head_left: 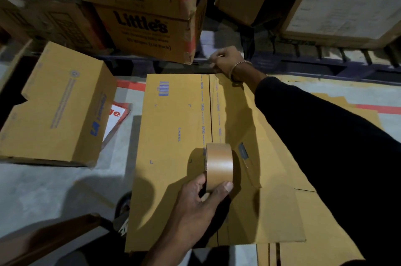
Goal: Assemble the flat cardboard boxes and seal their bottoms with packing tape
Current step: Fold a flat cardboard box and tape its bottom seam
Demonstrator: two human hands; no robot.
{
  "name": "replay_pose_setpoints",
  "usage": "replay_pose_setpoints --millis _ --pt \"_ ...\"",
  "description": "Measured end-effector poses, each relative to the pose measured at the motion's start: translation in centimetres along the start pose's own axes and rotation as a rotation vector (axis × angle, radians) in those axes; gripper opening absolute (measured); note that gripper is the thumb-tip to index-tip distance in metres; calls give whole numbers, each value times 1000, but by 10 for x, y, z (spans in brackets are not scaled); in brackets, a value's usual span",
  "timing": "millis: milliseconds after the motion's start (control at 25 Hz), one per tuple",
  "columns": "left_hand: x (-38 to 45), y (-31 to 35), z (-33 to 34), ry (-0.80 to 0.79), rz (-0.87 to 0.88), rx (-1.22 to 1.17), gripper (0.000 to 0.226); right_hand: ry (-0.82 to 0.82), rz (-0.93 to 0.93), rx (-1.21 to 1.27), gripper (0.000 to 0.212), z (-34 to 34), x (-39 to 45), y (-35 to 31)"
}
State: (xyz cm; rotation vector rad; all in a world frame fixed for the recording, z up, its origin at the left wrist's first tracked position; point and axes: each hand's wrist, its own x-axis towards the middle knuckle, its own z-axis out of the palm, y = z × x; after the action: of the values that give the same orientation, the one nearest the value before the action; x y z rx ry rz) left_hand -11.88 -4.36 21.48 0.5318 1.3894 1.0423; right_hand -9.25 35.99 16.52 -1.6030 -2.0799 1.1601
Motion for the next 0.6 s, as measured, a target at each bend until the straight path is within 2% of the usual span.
replay_pose_setpoints --millis 120,280,360,520,600 --pt "-2 5 4 4 21 33 23 -82 -233 -172 53 -5 -20 9" --pt "-4 9 14 44 40 38 20 -18 -356 -338 58 -14 -46 19" --pt "-5 13 15 30 42 76 20 -61 -416 -454 71 -14 -57 21" --pt "-1 15 11 40 43 74 17 -101 -389 -684 101 -11 -80 33" --pt "-1 17 11 35 43 61 14 -100 -422 -725 106 -8 -100 37"
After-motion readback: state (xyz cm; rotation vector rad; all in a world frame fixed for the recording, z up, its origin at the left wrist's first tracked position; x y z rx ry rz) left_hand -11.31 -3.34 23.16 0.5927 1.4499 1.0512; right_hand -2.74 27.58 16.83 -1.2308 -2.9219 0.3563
